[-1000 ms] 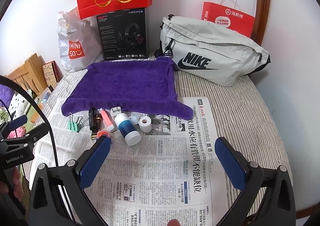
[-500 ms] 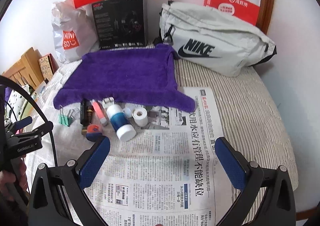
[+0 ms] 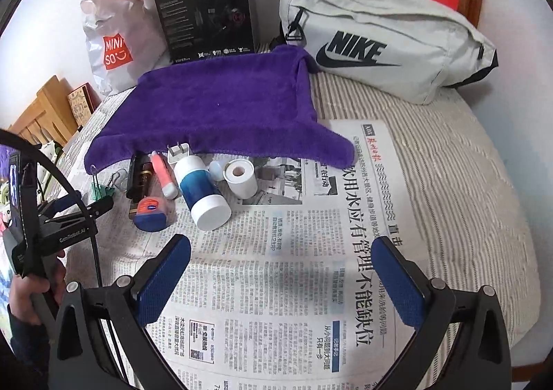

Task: Organize rigid objects
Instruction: 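Grasp the mint-green binder clip with the left gripper while the right gripper grasps the white tape roll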

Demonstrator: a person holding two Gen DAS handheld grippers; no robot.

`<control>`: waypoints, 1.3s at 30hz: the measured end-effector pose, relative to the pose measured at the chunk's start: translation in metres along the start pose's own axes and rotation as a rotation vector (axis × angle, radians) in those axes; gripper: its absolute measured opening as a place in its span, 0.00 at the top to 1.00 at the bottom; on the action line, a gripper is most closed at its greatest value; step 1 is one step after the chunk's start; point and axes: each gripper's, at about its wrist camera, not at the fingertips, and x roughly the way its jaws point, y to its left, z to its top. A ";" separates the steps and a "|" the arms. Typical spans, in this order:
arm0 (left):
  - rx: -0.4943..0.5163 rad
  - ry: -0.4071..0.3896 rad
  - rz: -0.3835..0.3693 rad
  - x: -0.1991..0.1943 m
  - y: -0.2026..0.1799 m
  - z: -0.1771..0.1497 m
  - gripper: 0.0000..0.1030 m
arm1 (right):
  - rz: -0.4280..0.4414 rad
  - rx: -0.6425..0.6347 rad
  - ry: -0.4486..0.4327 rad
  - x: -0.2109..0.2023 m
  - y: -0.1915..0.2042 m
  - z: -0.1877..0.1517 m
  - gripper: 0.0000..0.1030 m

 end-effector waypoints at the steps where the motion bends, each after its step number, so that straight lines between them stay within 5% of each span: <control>1: 0.007 -0.012 0.004 0.000 -0.001 0.000 0.29 | 0.000 0.000 0.004 0.003 0.000 0.000 0.01; 11: 0.063 -0.053 -0.053 -0.002 -0.007 0.002 0.62 | 0.001 -0.001 0.021 0.033 -0.002 0.007 0.11; 39: 0.067 -0.055 -0.055 -0.002 -0.007 0.001 0.62 | 0.017 -0.130 0.053 0.098 0.028 0.043 0.50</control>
